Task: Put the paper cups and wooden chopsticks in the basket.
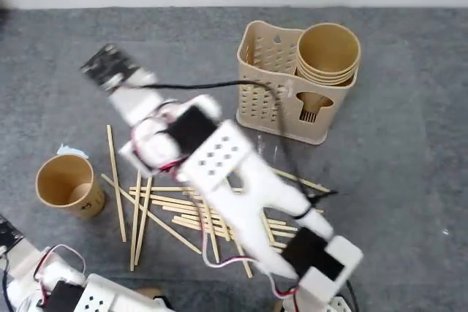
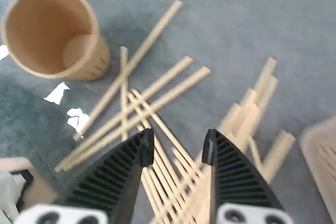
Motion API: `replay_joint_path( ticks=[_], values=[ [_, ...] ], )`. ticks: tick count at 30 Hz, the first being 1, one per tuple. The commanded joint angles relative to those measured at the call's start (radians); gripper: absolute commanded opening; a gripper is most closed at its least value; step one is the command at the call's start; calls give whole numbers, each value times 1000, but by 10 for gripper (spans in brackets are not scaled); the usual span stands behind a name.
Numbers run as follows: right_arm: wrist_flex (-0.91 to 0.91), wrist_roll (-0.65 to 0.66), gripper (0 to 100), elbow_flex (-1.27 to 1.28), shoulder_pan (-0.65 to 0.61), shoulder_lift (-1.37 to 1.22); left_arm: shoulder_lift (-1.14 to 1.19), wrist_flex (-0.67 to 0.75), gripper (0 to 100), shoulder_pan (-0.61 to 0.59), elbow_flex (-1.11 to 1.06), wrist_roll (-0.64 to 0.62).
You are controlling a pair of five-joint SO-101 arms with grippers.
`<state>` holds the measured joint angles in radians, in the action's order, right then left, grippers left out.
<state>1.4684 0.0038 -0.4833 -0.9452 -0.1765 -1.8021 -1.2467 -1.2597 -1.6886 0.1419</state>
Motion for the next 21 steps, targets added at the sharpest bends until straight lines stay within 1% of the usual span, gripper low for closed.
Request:
replay_joint_path(
  ticks=[1, 5, 11, 16, 21],
  values=[
    [-97, -12, 169, -8, -53, -36, -17, 20, 15, -9, 5, 11],
    [-209, -12, 169, -9, -97, -102, -15, 14, 15, -8, 5, 11],
    [-352, -11, 169, -9, -131, -194, -15, 12, 15, -8, 5, 11],
    [-406, -8, 168, -9, -150, -237, -15, 12, 15, -8, 5, 9],
    [-418, -12, 168, -9, -170, -245, -15, 12, 15, -8, 5, 9]
  ],
)
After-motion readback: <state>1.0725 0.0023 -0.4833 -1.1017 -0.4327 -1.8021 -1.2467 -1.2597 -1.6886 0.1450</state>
